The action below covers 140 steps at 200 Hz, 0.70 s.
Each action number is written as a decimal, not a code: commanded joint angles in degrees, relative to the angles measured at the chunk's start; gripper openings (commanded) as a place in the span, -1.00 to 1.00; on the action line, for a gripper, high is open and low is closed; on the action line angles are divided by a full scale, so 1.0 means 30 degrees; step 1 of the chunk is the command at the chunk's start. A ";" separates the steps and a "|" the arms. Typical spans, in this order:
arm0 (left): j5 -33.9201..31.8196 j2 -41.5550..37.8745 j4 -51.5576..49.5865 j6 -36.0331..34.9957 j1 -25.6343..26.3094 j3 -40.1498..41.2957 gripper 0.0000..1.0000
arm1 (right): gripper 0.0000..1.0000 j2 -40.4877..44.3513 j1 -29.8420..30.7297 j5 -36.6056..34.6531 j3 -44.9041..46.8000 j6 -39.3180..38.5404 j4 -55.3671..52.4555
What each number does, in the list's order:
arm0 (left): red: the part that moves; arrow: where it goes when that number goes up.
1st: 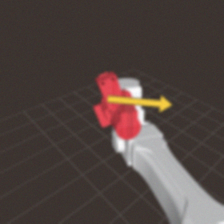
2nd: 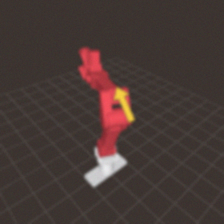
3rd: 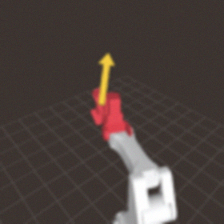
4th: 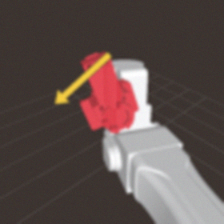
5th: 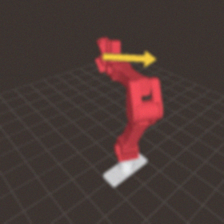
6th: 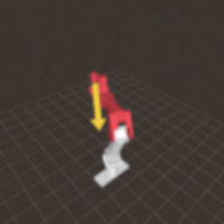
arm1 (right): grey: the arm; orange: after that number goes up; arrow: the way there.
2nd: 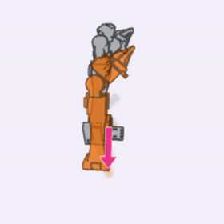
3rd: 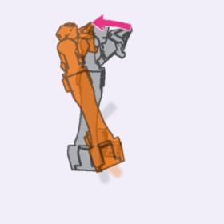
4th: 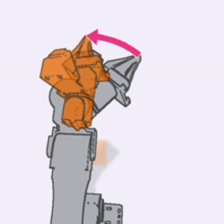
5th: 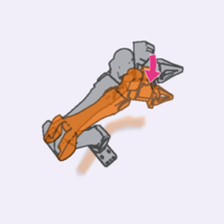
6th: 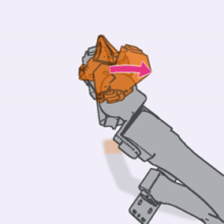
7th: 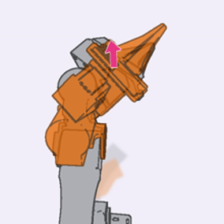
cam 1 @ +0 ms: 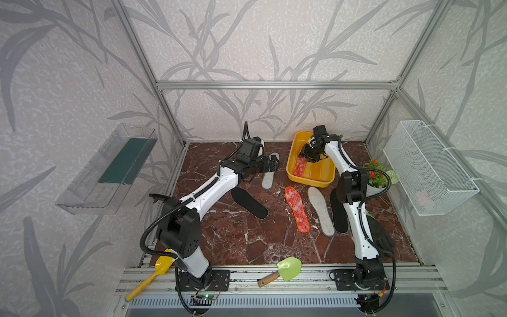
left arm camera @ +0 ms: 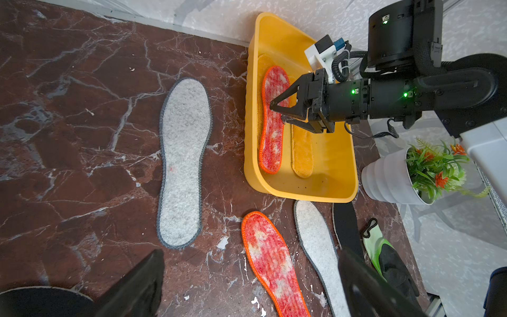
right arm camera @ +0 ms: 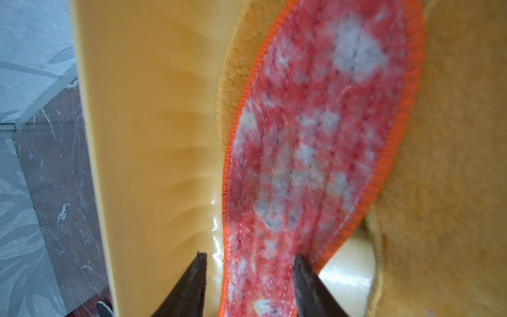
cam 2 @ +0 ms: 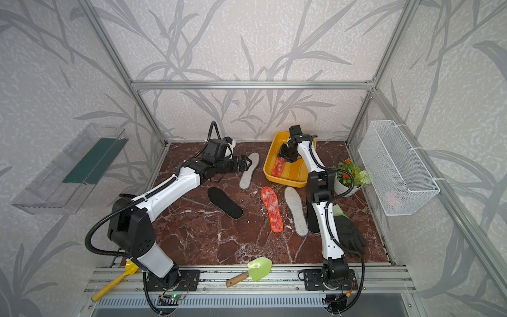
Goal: Put the insoles into the storage box
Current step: Place the insole in the storage box.
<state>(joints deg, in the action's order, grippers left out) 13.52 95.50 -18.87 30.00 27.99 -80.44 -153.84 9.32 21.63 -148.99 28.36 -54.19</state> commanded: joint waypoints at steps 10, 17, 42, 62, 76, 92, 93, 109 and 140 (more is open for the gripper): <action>-0.0418 0.0291 -0.0531 -0.0020 0.0000 -0.0506 0.96 | 0.01 0.1073 -0.0028 0.0423 -0.0283 -0.1030 -0.0204; -0.0409 0.0357 -0.0578 0.0028 0.0007 -0.0320 0.97 | 0.01 0.1418 -0.0052 0.0487 -0.0210 -0.1271 -0.0285; 0.0132 0.0754 -0.0619 0.0223 0.0187 0.0531 0.98 | 0.01 0.3095 -0.0155 0.0523 0.0449 -0.2145 -0.0760; 0.0605 0.1371 -0.0923 0.0216 0.0523 0.0893 0.98 | 0.01 0.4680 -0.0285 0.0791 0.1334 -0.2754 -0.1183; 0.0724 0.1879 -0.1314 0.0103 0.0909 0.0785 0.98 | 0.01 0.6095 -0.0320 0.0990 0.2831 -0.3049 -0.0943; 0.1106 0.2390 -0.1709 -0.0032 0.1388 0.0646 0.97 | 0.01 0.7933 -0.0399 0.1136 0.5019 -0.3223 -0.0314; 0.1127 0.2416 -0.1723 -0.0035 0.1435 0.0650 0.98 | 0.01 0.8059 -0.0405 0.1138 0.5178 -0.3232 -0.0280; 0.1343 0.2931 -0.2006 -0.0105 0.1942 0.0441 0.97 | 0.01 1.0026 -0.0605 0.1181 0.7686 -0.3388 0.0276; 0.1763 0.4069 -0.2432 0.0495 0.2660 -0.0141 0.95 | 0.01 1.4177 -0.1479 0.1994 1.3600 -0.2744 0.2299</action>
<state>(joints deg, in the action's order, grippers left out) 17.08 105.80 -23.75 30.26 34.52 -79.05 -118.34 7.05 25.08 -118.50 19.77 -51.46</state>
